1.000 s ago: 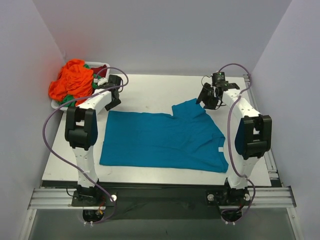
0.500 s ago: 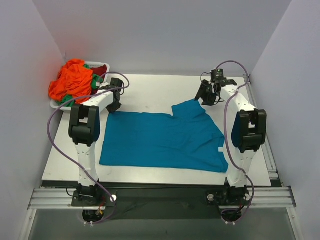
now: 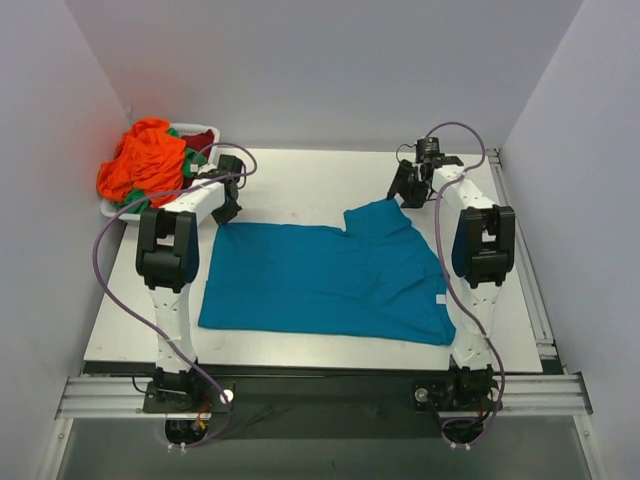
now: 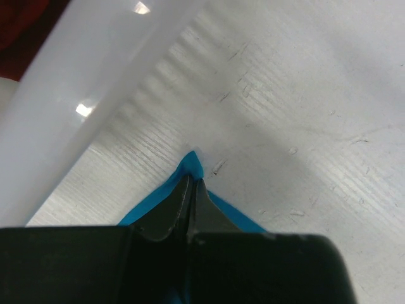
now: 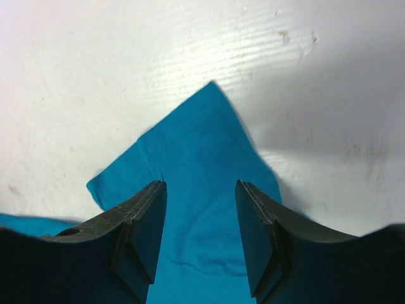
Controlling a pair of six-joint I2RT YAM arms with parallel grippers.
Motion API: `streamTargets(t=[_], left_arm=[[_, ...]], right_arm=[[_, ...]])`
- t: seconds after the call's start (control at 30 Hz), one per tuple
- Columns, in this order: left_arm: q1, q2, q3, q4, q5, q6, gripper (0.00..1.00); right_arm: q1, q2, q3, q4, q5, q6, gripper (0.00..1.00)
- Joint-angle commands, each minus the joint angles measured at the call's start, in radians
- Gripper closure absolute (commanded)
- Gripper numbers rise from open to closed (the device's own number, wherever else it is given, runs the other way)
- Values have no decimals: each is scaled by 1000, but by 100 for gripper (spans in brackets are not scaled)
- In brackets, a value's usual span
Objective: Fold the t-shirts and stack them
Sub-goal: Grap the side of the flattened tshirt furthest away from the robot with both arms
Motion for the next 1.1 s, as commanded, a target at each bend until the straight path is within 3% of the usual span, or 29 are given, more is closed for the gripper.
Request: streamTargets(t=[0.0, 0.57, 0.67, 0.8, 0.9, 1.07], left_arm=[[5, -34, -4, 16, 21, 13, 100], [8, -78, -39, 48, 41, 19, 100], [8, -91, -59, 65, 47, 16, 100], [8, -100, -60, 71, 52, 15, 100], [9, -109, -63, 77, 55, 18, 100], [17, -134, -85, 111, 73, 19, 100]], right_arm=[[-7, 29, 79, -26, 48, -13, 52], [43, 174, 163, -90, 171, 75, 63], [47, 182, 169, -90, 163, 85, 71], [50, 173, 172, -90, 166, 92, 95], [49, 141, 172, -89, 186, 73, 100], [39, 57, 168, -87, 201, 41, 100]])
